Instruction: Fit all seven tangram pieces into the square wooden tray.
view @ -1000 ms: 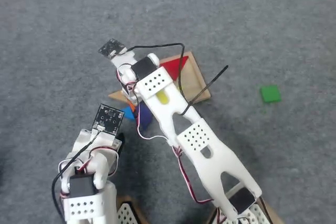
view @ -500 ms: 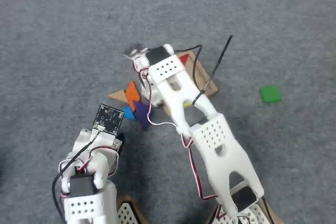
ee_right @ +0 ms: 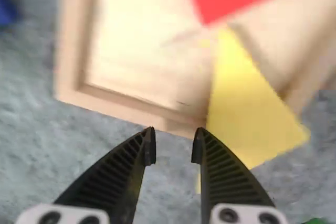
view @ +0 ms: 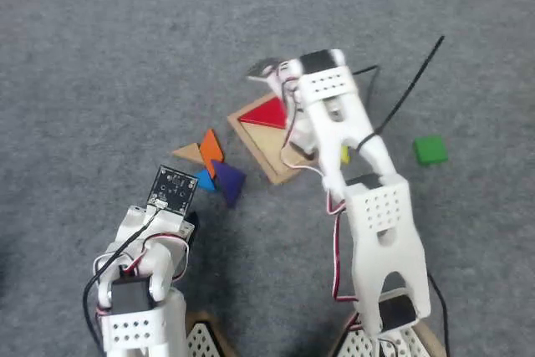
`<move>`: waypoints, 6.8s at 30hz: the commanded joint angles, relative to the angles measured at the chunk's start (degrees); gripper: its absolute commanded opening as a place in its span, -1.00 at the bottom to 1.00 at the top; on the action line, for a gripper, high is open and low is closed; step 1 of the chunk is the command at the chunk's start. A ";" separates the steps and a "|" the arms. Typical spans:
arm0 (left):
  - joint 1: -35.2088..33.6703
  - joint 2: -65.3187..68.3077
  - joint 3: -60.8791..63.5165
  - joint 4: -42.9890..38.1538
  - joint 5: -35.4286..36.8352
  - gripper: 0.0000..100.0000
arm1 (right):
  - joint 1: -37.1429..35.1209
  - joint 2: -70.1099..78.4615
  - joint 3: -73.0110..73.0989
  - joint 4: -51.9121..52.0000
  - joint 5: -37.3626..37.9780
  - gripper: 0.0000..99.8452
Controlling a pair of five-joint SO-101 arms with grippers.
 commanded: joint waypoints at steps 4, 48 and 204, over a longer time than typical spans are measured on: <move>-0.35 -0.88 -0.48 0.26 -0.79 -0.59 | -1.19 0.22 -0.26 -4.00 0.70 -0.74; -0.35 -0.88 -0.48 0.09 -0.88 -0.59 | -13.85 -20.79 46.95 -21.67 -20.22 -0.75; -0.35 -0.97 -0.48 0.09 -0.79 -0.59 | -15.52 -41.54 60.66 -29.67 -20.22 -0.61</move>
